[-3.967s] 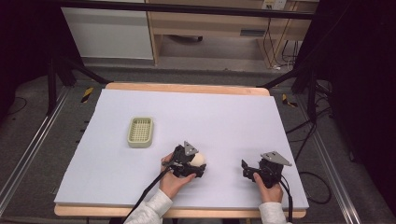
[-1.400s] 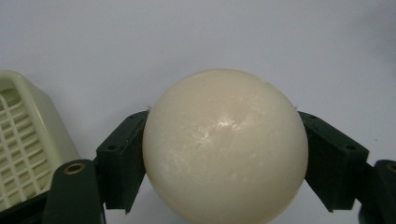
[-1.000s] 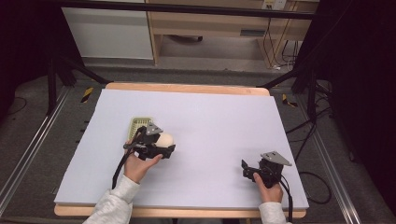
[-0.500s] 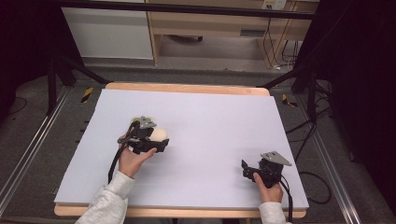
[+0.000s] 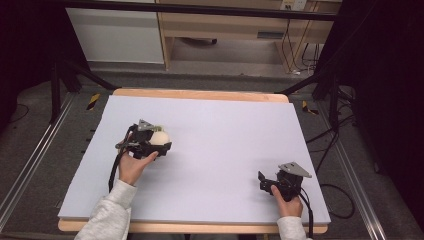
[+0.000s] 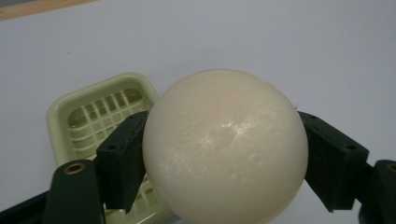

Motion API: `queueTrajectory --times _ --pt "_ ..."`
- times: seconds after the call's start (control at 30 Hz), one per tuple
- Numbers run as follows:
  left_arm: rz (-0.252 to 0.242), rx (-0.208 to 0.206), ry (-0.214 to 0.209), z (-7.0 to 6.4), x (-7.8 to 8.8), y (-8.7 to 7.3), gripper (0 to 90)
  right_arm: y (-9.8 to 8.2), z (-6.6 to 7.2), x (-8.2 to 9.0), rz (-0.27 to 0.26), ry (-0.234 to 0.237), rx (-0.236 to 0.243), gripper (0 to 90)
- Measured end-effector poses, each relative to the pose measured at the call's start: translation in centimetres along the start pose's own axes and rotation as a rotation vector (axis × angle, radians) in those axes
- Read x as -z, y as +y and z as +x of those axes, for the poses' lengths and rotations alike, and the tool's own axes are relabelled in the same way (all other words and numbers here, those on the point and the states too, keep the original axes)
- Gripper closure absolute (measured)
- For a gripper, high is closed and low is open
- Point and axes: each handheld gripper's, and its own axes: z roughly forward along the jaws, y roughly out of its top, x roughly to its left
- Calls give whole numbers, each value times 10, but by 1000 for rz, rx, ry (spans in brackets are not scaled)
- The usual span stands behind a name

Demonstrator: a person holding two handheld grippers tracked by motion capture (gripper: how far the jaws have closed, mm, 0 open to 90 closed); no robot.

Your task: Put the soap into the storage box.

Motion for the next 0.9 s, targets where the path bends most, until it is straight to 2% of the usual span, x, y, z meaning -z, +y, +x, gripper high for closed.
queueTrajectory --times 0.5,0.9 --pt "16 39 51 26 -3 -2 237 0 0 -1 3 -1 2 43" --pt "20 59 57 38 -10 0 237 0 0 -1 5 -4 -2 43"
